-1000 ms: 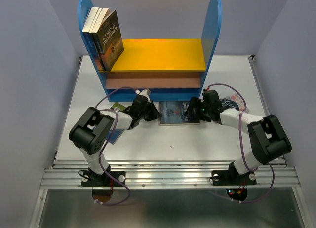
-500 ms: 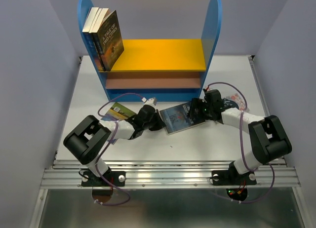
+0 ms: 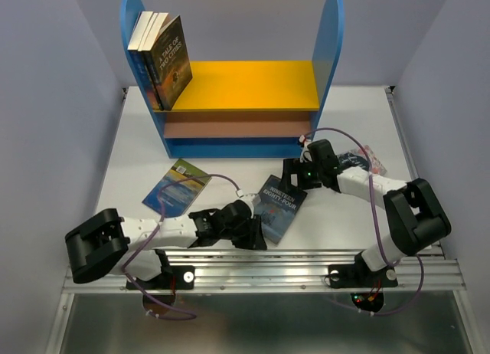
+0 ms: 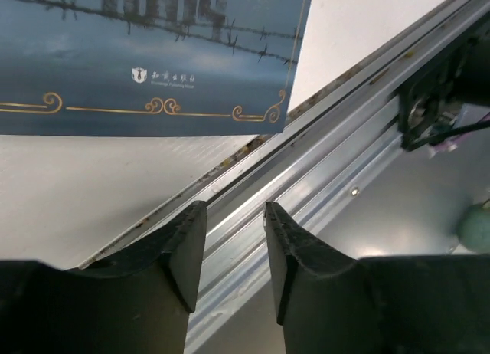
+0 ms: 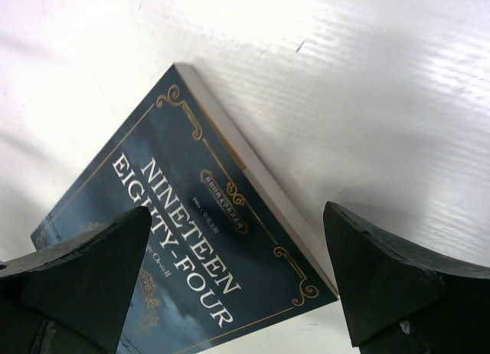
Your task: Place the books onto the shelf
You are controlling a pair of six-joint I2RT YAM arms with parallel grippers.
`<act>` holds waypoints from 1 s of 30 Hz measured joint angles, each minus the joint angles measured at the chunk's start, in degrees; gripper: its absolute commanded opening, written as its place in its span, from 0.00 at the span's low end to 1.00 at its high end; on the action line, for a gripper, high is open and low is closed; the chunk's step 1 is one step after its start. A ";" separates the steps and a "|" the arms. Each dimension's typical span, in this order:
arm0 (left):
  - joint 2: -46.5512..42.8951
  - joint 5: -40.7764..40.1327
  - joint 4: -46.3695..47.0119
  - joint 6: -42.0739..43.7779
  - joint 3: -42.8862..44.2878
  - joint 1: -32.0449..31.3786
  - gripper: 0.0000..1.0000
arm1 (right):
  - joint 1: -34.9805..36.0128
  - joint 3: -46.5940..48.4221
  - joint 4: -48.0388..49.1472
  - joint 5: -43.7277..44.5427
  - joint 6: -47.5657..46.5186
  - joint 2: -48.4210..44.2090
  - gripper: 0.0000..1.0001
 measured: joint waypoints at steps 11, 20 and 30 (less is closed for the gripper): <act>-15.10 -11.82 -19.50 1.88 12.07 0.11 0.99 | -0.09 6.99 -4.31 14.34 7.37 -3.63 1.00; -9.16 -13.33 -13.51 9.77 14.03 18.27 0.99 | -0.09 -6.36 -6.88 17.77 17.51 -23.54 1.00; 9.01 -5.84 -4.02 17.73 14.40 20.35 0.82 | -0.09 -18.69 -4.33 6.36 21.86 -28.57 1.00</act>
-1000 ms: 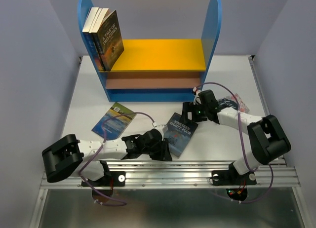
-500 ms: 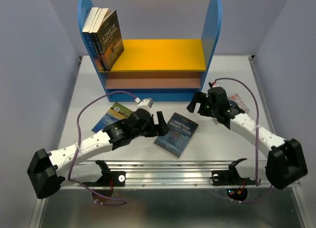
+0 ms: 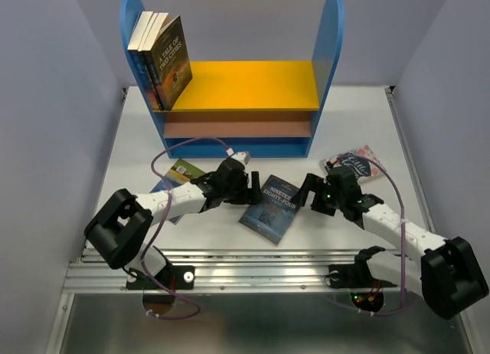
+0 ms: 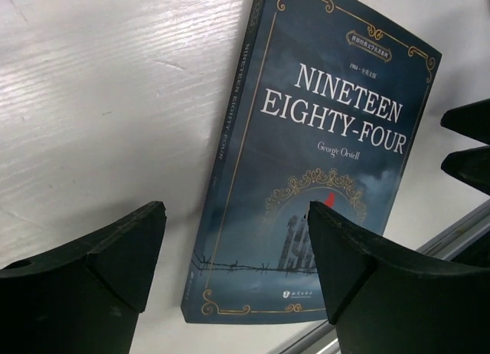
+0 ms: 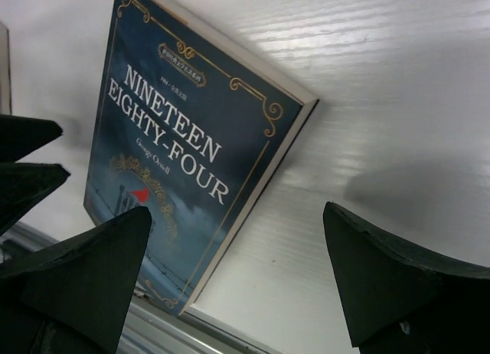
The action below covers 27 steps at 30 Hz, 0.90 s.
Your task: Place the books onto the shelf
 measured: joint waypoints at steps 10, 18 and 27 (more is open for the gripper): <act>6.10 5.25 10.86 -0.37 -3.52 0.00 0.51 | 0.00 -0.48 10.01 -8.15 2.54 9.62 1.00; 9.22 7.58 16.68 -1.46 -4.46 0.83 0.34 | 0.02 0.96 10.71 -8.41 1.57 11.91 1.00; 7.08 1.68 16.65 -6.88 -6.36 -4.44 0.29 | 0.66 7.50 5.51 -5.79 -0.68 10.56 0.99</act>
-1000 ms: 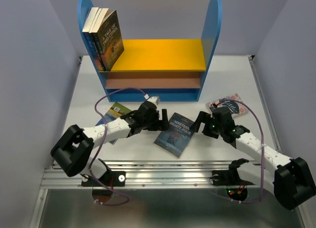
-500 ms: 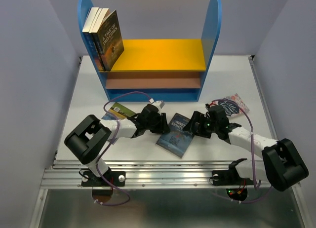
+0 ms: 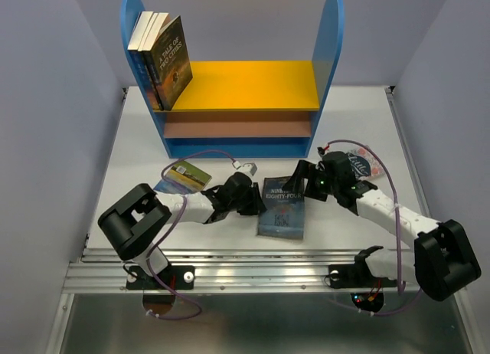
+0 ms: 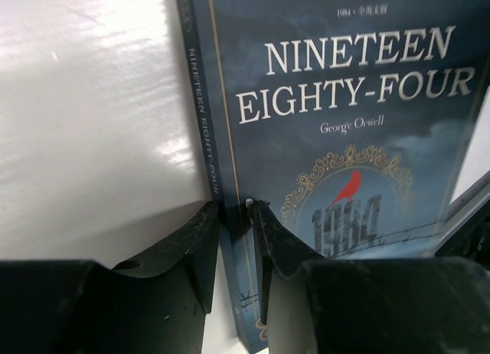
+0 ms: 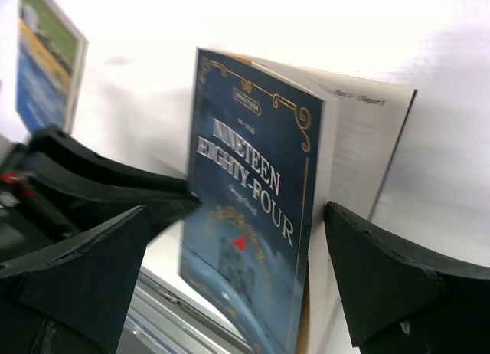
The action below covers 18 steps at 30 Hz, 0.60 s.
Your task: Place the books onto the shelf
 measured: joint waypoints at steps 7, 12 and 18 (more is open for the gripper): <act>-1.01 -4.57 -2.97 -4.35 0.68 -5.09 0.28 | 0.85 1.51 -0.13 0.17 -0.81 -2.01 0.67; -2.23 -6.60 -5.51 -5.33 0.76 -5.75 0.28 | 0.85 1.51 -1.03 1.68 -1.20 -0.96 0.30; -3.19 -8.00 -6.82 -5.84 0.76 -5.86 0.29 | 0.87 1.51 -2.05 2.51 -2.40 -0.59 0.01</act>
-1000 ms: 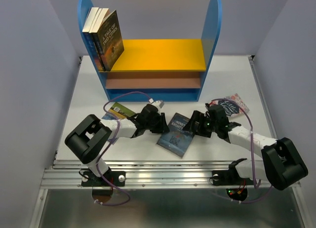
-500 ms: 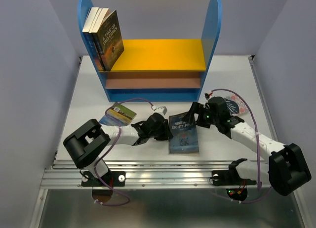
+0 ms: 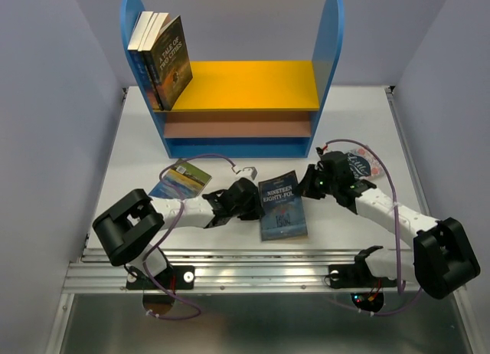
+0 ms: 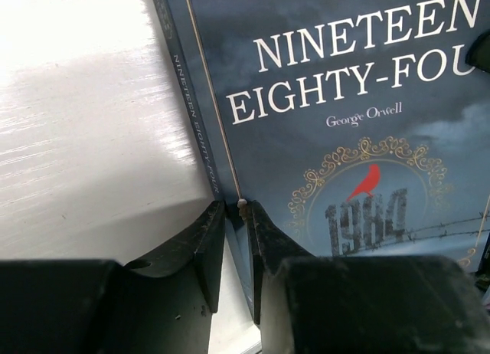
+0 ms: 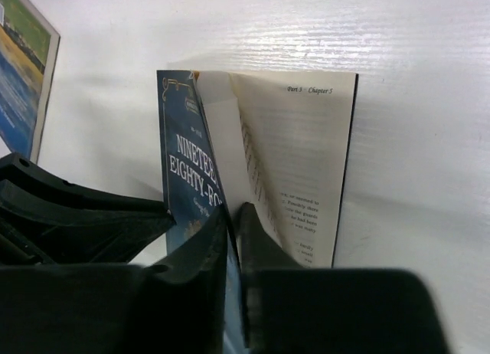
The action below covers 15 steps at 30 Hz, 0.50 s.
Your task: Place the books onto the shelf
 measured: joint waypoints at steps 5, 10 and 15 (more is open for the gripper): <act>-0.63 -0.79 -0.87 0.04 0.00 0.02 0.45 | -0.02 -0.04 0.74 -1.22 -1.38 0.31 0.01; -4.42 -1.77 -0.94 0.09 -0.09 0.11 0.88 | 0.79 -0.37 -0.28 -1.68 -1.77 -4.68 0.01; -15.28 -1.53 1.31 0.28 -3.28 1.46 0.99 | 1.11 -0.33 -0.61 -1.27 -1.99 -14.67 0.01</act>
